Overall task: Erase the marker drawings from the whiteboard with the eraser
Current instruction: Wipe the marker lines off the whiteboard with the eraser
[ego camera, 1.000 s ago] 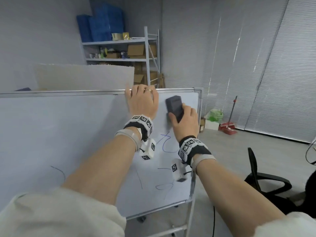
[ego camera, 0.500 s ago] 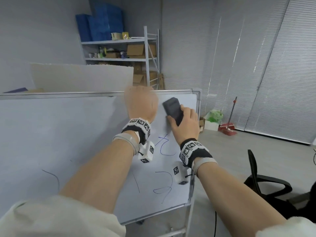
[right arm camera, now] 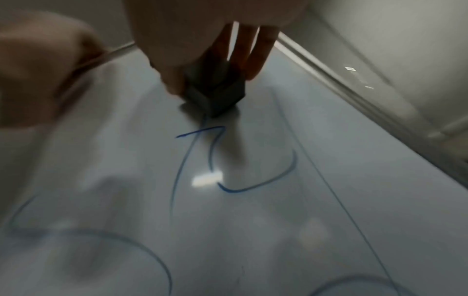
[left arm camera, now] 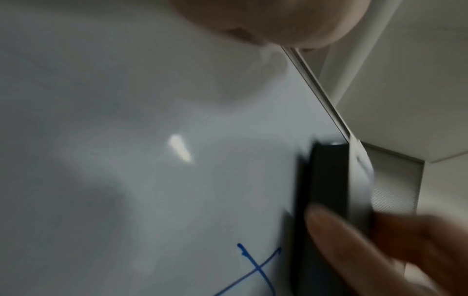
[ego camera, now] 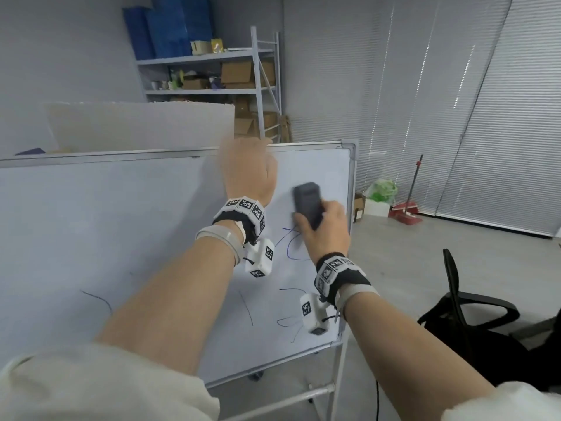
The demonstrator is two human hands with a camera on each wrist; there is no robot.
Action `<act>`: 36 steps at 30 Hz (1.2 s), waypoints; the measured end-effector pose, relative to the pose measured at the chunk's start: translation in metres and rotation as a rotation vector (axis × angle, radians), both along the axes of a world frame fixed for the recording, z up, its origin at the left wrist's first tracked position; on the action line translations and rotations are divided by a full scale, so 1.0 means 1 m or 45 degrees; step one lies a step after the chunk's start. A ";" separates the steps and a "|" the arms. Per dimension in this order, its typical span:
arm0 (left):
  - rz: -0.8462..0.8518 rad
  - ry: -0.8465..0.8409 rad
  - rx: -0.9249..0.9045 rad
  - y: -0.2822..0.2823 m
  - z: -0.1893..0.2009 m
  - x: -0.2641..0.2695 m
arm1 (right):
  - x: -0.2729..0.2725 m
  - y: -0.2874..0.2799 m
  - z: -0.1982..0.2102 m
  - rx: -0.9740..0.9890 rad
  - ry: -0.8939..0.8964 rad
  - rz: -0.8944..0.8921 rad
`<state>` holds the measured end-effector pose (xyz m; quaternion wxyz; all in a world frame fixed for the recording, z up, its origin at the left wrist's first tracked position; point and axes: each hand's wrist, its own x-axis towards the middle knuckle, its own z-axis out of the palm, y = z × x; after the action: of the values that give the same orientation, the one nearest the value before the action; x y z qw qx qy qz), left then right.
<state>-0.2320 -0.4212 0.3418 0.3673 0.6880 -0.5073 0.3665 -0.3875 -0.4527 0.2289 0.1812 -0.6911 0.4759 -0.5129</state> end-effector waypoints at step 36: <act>0.359 0.023 -0.083 0.062 -0.008 0.041 | -0.012 0.030 -0.056 0.750 -0.208 -0.351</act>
<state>-0.1908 -0.3587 0.3339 0.3388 0.7434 -0.3902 0.4246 -0.3996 -0.4224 0.1731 0.3397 -0.4947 0.6767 -0.4266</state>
